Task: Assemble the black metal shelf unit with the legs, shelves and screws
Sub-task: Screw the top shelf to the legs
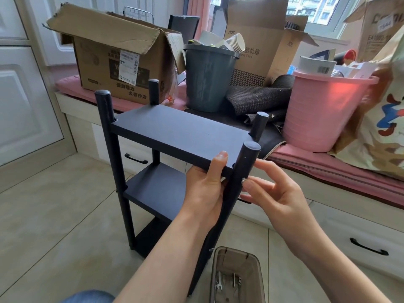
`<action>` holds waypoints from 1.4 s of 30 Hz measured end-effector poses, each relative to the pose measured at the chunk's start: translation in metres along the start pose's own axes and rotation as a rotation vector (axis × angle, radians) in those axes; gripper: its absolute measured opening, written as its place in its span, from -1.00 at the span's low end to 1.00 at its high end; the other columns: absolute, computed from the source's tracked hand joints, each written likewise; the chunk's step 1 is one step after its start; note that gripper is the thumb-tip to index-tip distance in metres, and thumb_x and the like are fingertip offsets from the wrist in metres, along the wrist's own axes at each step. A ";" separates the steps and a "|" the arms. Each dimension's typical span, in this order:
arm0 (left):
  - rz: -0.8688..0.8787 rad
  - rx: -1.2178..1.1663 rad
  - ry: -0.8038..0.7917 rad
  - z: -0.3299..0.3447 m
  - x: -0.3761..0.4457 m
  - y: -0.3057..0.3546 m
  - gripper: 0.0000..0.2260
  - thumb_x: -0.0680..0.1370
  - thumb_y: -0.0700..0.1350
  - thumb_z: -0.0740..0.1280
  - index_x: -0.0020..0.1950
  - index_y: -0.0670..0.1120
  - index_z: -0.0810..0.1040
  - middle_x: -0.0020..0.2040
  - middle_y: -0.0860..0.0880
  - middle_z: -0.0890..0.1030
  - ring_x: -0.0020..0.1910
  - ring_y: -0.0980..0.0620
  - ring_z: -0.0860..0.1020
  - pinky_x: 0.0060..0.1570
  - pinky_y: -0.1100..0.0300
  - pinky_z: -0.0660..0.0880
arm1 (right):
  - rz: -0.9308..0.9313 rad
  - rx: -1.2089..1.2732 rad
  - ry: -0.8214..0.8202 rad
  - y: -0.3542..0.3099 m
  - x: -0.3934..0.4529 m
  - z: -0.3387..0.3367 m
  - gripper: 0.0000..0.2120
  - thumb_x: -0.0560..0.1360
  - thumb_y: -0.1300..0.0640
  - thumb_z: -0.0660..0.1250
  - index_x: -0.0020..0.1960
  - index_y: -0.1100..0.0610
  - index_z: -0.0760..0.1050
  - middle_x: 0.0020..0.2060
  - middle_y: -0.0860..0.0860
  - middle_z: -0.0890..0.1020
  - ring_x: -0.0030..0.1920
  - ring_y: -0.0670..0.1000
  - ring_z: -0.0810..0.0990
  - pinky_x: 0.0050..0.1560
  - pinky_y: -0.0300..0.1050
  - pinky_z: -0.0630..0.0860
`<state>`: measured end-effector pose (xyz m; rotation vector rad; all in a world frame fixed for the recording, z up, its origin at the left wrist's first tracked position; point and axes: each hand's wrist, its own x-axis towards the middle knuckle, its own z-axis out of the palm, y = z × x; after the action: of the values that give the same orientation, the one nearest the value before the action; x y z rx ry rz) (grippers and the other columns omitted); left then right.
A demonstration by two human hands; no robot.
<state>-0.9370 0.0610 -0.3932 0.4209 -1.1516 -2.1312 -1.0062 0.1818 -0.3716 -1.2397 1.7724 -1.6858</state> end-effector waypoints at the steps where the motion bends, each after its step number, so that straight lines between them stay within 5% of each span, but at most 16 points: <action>1: 0.001 -0.003 -0.008 0.001 0.000 0.000 -0.73 0.54 0.03 0.36 -0.03 -0.19 0.56 -0.17 -0.23 0.59 -0.24 -0.10 0.64 -0.15 0.03 0.62 | -0.006 -0.007 0.004 0.000 0.000 -0.001 -0.67 0.51 0.17 0.29 0.27 0.02 0.48 -0.01 0.00 0.73 0.06 0.00 0.70 0.11 -0.20 0.58; 4: -0.002 -0.006 -0.021 0.002 -0.001 -0.001 -0.60 0.42 0.11 0.38 0.00 -0.21 0.57 -0.14 -0.25 0.60 -0.20 -0.12 0.64 -0.11 0.00 0.60 | -0.022 -0.024 0.025 -0.001 -0.001 -0.002 -0.68 0.49 0.15 0.30 0.24 0.01 0.48 -0.04 0.00 0.74 0.03 -0.01 0.71 0.09 -0.22 0.57; 10: -0.017 -0.014 -0.010 0.004 -0.001 -0.001 -0.69 0.55 0.04 0.34 0.00 -0.23 0.59 -0.11 -0.27 0.62 -0.17 -0.12 0.65 -0.09 0.04 0.62 | -0.016 -0.051 0.044 -0.001 -0.003 -0.002 -0.67 0.48 0.08 0.32 0.23 -0.05 0.50 -0.03 0.01 0.73 0.04 -0.01 0.70 0.12 -0.07 0.60; 15: -0.019 0.014 0.005 0.004 -0.003 0.000 -0.71 0.61 0.00 0.31 0.09 -0.24 0.59 -0.12 -0.24 0.62 -0.17 -0.13 0.65 -0.12 0.05 0.62 | 0.021 -0.052 0.054 0.001 -0.003 -0.002 -0.53 0.42 -0.01 0.35 0.31 -0.18 0.40 0.01 0.05 0.70 0.03 0.04 0.68 0.20 0.04 0.55; 20: -0.013 -0.012 -0.001 0.000 -0.006 0.004 -0.53 0.44 0.09 0.38 0.17 -0.25 0.56 -0.06 -0.26 0.61 -0.07 -0.22 0.62 -0.05 -0.04 0.61 | 0.107 -0.097 0.124 0.001 0.001 -0.009 -0.34 0.37 -0.17 0.49 0.38 -0.26 0.29 0.07 -0.05 0.60 0.03 -0.02 0.65 0.06 -0.06 0.59; 23: -0.020 -0.016 -0.022 -0.004 -0.008 0.006 -0.56 0.45 0.07 0.37 0.13 -0.26 0.56 -0.08 -0.26 0.57 -0.11 -0.18 0.60 -0.26 0.15 0.59 | 0.223 0.079 0.191 0.003 0.007 -0.012 -0.36 0.39 -0.15 0.45 0.41 -0.16 0.33 0.11 0.02 0.63 0.08 -0.02 0.66 0.11 -0.02 0.59; 27: -0.028 -0.038 -0.057 -0.010 -0.013 0.010 -0.76 0.42 0.03 0.37 -0.10 -0.13 0.59 -0.22 -0.15 0.60 -0.15 -0.15 0.60 -0.31 0.18 0.57 | 0.425 0.288 0.332 0.009 0.018 -0.002 -0.64 0.58 -0.09 0.27 0.26 0.11 0.50 0.06 0.14 0.69 0.04 0.10 0.69 0.11 0.06 0.60; 30: -0.030 -0.032 -0.073 -0.015 -0.018 0.014 -0.79 0.42 0.03 0.37 -0.12 -0.11 0.61 -0.24 -0.10 0.60 -0.18 -0.08 0.61 -0.29 0.18 0.57 | 0.513 0.474 0.366 0.008 0.028 0.005 -0.62 0.62 -0.09 0.21 0.17 0.21 0.54 -0.06 0.16 0.73 -0.06 0.11 0.72 0.00 0.02 0.60; 37: -0.065 -0.006 -0.157 -0.030 -0.030 0.029 -0.81 0.45 0.01 0.36 -0.06 -0.07 0.64 -0.22 -0.03 0.61 -0.18 0.02 0.62 -0.19 0.18 0.58 | 0.524 0.871 0.255 -0.007 0.038 0.022 -0.62 0.59 -0.08 0.24 0.12 0.24 0.55 -0.16 0.18 0.71 -0.20 0.10 0.72 -0.18 -0.05 0.66; 40: -0.093 0.051 -0.157 -0.036 -0.037 0.036 -0.62 0.49 0.03 0.34 0.14 -0.24 0.60 -0.11 -0.11 0.66 -0.09 -0.01 0.66 -0.10 0.20 0.59 | 0.503 0.966 0.214 -0.011 0.041 0.028 -0.78 0.57 0.09 0.28 0.03 0.25 0.54 -0.18 0.15 0.70 -0.21 0.08 0.71 0.00 0.03 0.60; 42: -0.075 0.090 -0.180 -0.045 -0.042 0.037 -0.72 0.51 0.02 0.40 -0.02 -0.19 0.66 -0.16 -0.10 0.66 -0.06 -0.02 0.68 -0.03 0.22 0.59 | 0.499 1.000 0.176 -0.013 0.040 0.030 -0.82 0.57 0.21 0.24 0.08 0.28 0.53 -0.11 0.17 0.70 -0.15 0.10 0.71 0.18 0.07 0.52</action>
<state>-0.8666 0.0488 -0.3890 0.3215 -1.3558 -2.2243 -0.9994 0.1339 -0.3545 -0.1967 0.9097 -1.9606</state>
